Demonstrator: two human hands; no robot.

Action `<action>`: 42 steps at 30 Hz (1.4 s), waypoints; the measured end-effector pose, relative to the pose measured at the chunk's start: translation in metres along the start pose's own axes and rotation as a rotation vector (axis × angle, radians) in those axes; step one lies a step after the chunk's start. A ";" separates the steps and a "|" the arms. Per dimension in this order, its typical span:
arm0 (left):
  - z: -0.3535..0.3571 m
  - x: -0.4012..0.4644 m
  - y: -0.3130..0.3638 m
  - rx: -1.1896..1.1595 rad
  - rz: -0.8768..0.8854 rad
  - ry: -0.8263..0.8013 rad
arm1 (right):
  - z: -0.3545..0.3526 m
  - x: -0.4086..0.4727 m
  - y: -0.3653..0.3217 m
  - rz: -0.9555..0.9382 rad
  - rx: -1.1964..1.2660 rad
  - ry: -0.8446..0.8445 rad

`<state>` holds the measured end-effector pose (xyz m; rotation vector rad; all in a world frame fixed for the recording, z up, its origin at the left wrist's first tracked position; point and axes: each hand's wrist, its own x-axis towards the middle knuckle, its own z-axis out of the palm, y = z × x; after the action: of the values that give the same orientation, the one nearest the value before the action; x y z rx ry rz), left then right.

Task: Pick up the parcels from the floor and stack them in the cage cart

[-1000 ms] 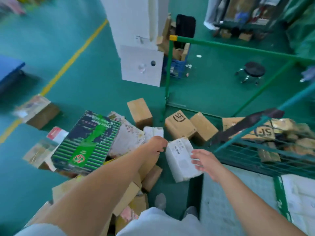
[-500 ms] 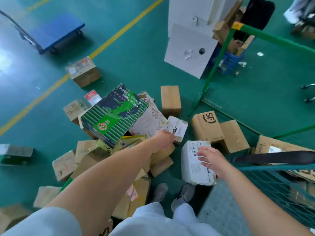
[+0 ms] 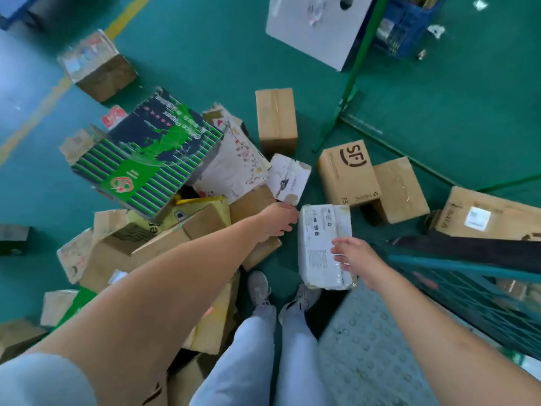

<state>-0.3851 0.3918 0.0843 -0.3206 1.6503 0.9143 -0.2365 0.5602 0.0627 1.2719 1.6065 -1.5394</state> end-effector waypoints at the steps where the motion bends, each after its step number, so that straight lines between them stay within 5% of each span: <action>1: 0.002 0.011 -0.001 -0.004 -0.036 -0.032 | 0.000 0.013 0.007 0.011 0.004 -0.002; 8: 0.022 0.106 -0.044 0.179 -0.075 -0.136 | -0.004 0.092 0.058 0.114 0.005 0.023; 11: 0.025 0.133 -0.060 0.208 -0.032 0.027 | -0.005 0.116 0.069 0.123 0.005 0.036; 20: 0.037 0.211 -0.059 0.248 0.025 0.071 | -0.007 0.172 0.095 0.149 0.056 0.124; 30: 0.074 0.281 -0.027 0.807 0.247 0.136 | -0.019 0.198 0.166 0.390 0.120 0.257; 35: 0.098 0.313 -0.023 1.043 0.309 0.133 | -0.013 0.211 0.199 0.645 0.398 0.174; 42: 0.116 0.338 -0.026 1.130 0.337 0.194 | -0.001 0.228 0.226 0.536 0.775 0.207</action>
<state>-0.3876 0.5435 -0.2398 0.6746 2.1652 0.0671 -0.1206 0.5903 -0.2351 2.1091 0.6372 -1.7471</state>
